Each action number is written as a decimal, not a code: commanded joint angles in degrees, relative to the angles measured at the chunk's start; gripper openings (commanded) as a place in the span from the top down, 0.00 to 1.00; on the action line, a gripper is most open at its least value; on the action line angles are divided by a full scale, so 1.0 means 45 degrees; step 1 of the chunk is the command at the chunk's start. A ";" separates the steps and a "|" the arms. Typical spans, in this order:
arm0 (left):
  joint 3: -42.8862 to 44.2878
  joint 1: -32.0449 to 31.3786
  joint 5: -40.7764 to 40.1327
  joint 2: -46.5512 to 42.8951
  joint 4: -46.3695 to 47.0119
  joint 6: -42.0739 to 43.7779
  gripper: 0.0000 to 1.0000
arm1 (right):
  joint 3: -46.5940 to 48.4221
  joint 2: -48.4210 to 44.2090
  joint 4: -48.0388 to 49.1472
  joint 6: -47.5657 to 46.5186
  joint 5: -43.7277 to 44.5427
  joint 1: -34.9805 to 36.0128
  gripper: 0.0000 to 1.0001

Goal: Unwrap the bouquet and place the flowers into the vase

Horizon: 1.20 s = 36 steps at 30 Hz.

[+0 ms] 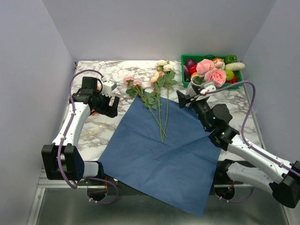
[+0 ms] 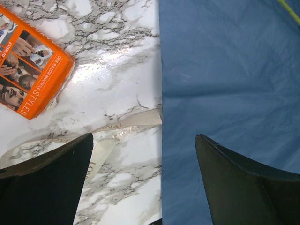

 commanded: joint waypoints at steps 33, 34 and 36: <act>0.0546 0.0098 0.0357 -0.0118 -0.0311 -0.0064 0.01 | 1.1834 1.5004 -1.0794 0.2379 -0.2334 0.1359 0.24; 0.0566 0.0098 0.0338 -0.0099 -0.0311 -0.0044 0.01 | 1.2164 1.5162 -1.0873 0.2321 -0.2334 0.1320 0.25; 0.0605 0.0098 0.0415 -0.0079 -0.0330 -0.0063 0.01 | 1.2459 1.5494 -1.1068 0.2321 -0.2393 0.1184 0.25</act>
